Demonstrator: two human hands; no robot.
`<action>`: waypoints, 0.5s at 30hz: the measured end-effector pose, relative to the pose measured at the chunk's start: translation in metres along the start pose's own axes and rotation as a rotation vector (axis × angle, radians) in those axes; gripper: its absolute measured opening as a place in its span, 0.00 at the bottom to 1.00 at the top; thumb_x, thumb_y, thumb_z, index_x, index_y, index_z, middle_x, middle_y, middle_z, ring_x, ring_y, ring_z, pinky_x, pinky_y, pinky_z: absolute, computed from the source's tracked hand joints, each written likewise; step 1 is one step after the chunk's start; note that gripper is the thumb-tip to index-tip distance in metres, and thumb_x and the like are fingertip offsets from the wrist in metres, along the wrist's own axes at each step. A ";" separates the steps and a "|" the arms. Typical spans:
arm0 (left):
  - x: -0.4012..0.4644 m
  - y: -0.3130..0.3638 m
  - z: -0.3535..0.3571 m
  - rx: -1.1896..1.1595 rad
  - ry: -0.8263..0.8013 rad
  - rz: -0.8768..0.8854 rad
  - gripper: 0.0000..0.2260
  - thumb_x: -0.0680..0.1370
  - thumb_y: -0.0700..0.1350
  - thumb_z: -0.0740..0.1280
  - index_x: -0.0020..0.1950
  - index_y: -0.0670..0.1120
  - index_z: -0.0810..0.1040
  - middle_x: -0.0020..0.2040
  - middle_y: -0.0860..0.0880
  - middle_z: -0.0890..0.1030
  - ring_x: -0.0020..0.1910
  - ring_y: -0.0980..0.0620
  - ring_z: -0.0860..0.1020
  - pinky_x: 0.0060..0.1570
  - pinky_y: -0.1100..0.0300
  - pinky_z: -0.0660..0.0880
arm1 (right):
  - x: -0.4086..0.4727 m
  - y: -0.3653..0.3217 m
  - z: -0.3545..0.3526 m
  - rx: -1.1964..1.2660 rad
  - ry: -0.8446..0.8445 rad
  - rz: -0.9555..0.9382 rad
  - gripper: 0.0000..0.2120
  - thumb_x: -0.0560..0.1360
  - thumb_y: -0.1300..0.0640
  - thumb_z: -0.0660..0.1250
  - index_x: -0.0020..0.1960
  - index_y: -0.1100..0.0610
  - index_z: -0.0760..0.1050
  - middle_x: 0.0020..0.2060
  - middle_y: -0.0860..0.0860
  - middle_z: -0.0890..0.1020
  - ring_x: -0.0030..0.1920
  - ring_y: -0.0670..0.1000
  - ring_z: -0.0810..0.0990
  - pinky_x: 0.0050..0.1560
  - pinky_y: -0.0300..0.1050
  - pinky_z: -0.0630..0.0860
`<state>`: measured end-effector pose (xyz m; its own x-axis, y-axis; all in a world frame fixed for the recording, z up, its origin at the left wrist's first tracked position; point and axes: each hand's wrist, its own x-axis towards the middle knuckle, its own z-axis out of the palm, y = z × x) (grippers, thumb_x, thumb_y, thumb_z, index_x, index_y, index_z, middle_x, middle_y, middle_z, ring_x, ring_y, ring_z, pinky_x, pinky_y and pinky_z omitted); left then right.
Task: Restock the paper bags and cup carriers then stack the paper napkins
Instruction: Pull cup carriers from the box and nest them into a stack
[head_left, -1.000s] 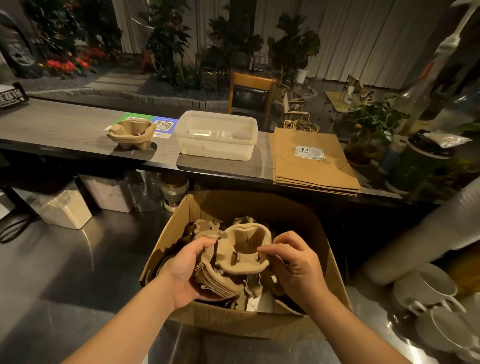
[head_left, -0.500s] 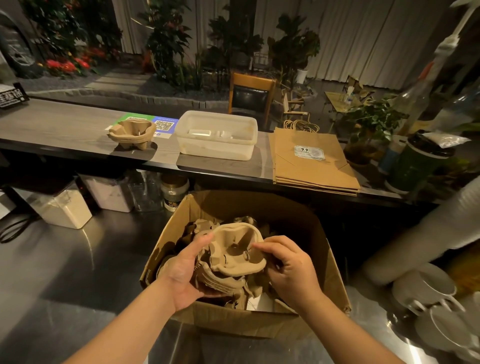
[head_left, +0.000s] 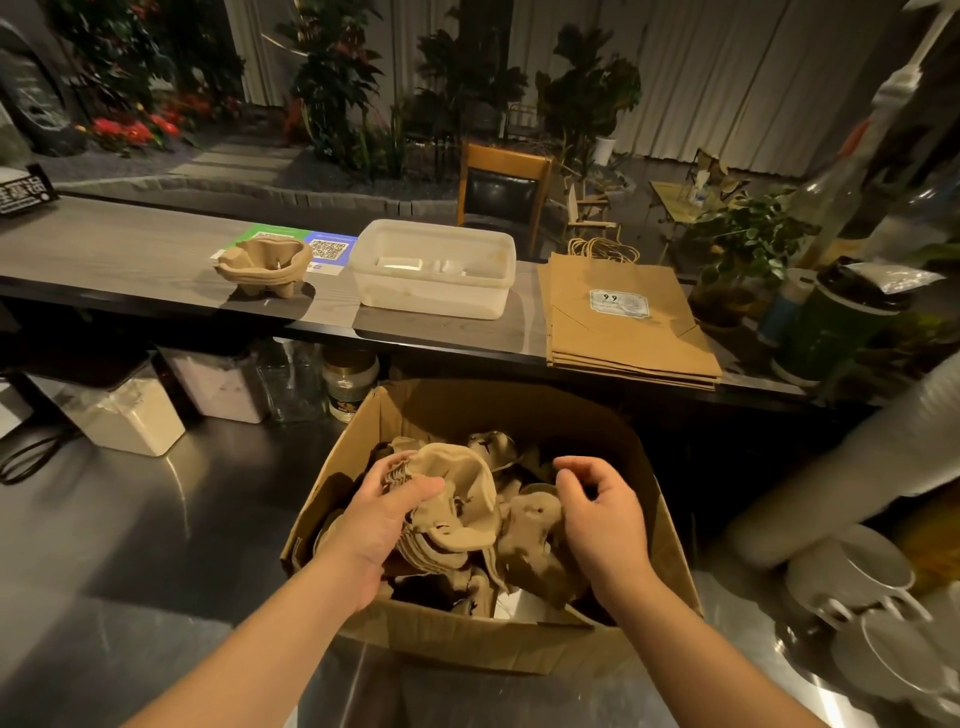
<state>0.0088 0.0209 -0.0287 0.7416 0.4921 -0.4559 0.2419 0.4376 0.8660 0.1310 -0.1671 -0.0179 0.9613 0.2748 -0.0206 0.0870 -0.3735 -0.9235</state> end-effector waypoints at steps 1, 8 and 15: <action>-0.001 0.000 0.001 0.020 0.006 0.003 0.20 0.73 0.53 0.76 0.62 0.63 0.75 0.59 0.47 0.83 0.60 0.43 0.79 0.49 0.49 0.75 | 0.003 -0.001 0.002 0.123 0.003 0.127 0.05 0.82 0.53 0.67 0.56 0.46 0.79 0.53 0.46 0.83 0.53 0.45 0.81 0.53 0.43 0.81; 0.001 -0.007 -0.001 0.189 0.012 0.061 0.29 0.63 0.71 0.77 0.61 0.71 0.73 0.68 0.52 0.77 0.67 0.45 0.74 0.66 0.42 0.72 | 0.004 -0.020 0.000 0.517 -0.199 0.470 0.06 0.79 0.58 0.71 0.55 0.56 0.83 0.51 0.57 0.87 0.54 0.59 0.85 0.55 0.59 0.82; 0.001 -0.007 0.005 0.206 -0.038 0.056 0.32 0.64 0.73 0.75 0.66 0.69 0.71 0.71 0.54 0.72 0.72 0.45 0.68 0.68 0.44 0.66 | -0.002 -0.034 0.006 0.556 -0.289 0.375 0.10 0.82 0.59 0.65 0.58 0.54 0.84 0.52 0.53 0.86 0.51 0.54 0.86 0.55 0.55 0.83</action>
<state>0.0108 0.0148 -0.0339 0.7797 0.4806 -0.4013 0.3196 0.2456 0.9152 0.1248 -0.1500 0.0110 0.7862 0.4682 -0.4032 -0.4544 -0.0040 -0.8908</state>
